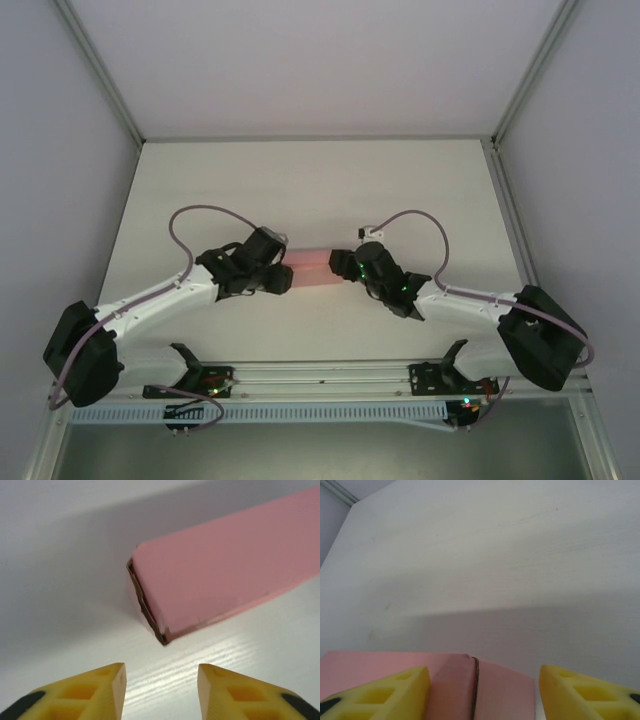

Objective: Assemble paper box

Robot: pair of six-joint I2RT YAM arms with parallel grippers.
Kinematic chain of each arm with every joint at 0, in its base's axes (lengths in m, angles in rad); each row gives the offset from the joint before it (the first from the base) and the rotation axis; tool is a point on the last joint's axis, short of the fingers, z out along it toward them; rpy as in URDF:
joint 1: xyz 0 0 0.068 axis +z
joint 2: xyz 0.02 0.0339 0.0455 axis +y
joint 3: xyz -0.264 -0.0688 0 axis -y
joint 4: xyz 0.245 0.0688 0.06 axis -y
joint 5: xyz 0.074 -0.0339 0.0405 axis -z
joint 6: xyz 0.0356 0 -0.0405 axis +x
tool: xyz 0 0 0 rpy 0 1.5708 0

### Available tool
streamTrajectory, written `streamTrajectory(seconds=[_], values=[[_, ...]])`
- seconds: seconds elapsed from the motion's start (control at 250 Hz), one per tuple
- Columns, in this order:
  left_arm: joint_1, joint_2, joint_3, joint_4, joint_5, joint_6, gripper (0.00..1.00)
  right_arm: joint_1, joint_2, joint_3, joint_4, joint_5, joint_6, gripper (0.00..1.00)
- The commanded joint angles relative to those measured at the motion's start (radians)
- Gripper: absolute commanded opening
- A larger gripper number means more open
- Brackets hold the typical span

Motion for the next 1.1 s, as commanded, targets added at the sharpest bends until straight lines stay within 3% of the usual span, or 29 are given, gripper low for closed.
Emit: streamTrajectory(seconds=[0.0,0.048,0.096,0.156,0.2,0.295,0.535,0.599,0.699,0.743,0.823,0.878,0.95,1.006,1.094], values=[[-0.006,-0.061,0.041,-0.077,0.036,0.024,0.50,0.014,0.057,-0.069,-0.177,0.022,0.027,0.55],[0.004,-0.078,0.041,-0.075,0.027,0.004,0.56,0.016,0.060,-0.069,-0.176,0.023,0.032,0.55],[0.024,-0.092,0.040,-0.066,0.032,-0.020,0.73,0.019,0.065,-0.072,-0.172,0.024,0.034,0.55],[0.072,-0.103,0.028,-0.030,0.065,-0.052,0.85,0.021,0.074,-0.071,-0.165,0.022,0.034,0.55],[0.115,-0.105,0.009,0.018,0.120,-0.065,0.99,0.023,0.080,-0.071,-0.160,0.019,0.034,0.55],[0.200,-0.088,-0.034,0.132,0.244,-0.082,1.00,0.024,0.091,-0.065,-0.161,0.016,0.033,0.54],[0.330,-0.011,-0.111,0.267,0.350,-0.097,1.00,0.023,0.087,-0.064,-0.177,0.025,0.028,0.54],[0.330,-0.001,-0.137,0.302,0.378,-0.093,0.93,0.024,0.087,-0.066,-0.184,0.033,0.033,0.54],[0.330,-0.012,-0.217,0.370,0.413,-0.100,0.75,0.023,0.086,-0.081,-0.169,0.040,0.028,0.52],[0.330,-0.022,-0.270,0.419,0.421,-0.121,0.64,0.023,0.085,-0.094,-0.136,0.031,0.007,0.48],[0.330,-0.026,-0.352,0.503,0.435,-0.153,0.55,0.020,0.089,-0.130,-0.046,0.004,-0.044,0.45],[0.331,-0.022,-0.394,0.554,0.452,-0.163,0.49,0.013,0.092,-0.155,0.012,-0.022,-0.078,0.41],[0.330,-0.019,-0.436,0.615,0.469,-0.175,0.36,0.001,0.100,-0.189,0.101,-0.076,-0.114,0.34],[0.330,-0.013,-0.454,0.638,0.470,-0.182,0.19,-0.005,0.115,-0.217,0.181,-0.112,-0.138,0.27],[0.331,-0.001,-0.458,0.635,0.470,-0.171,0.07,-0.014,0.147,-0.241,0.258,-0.148,-0.168,0.19]])
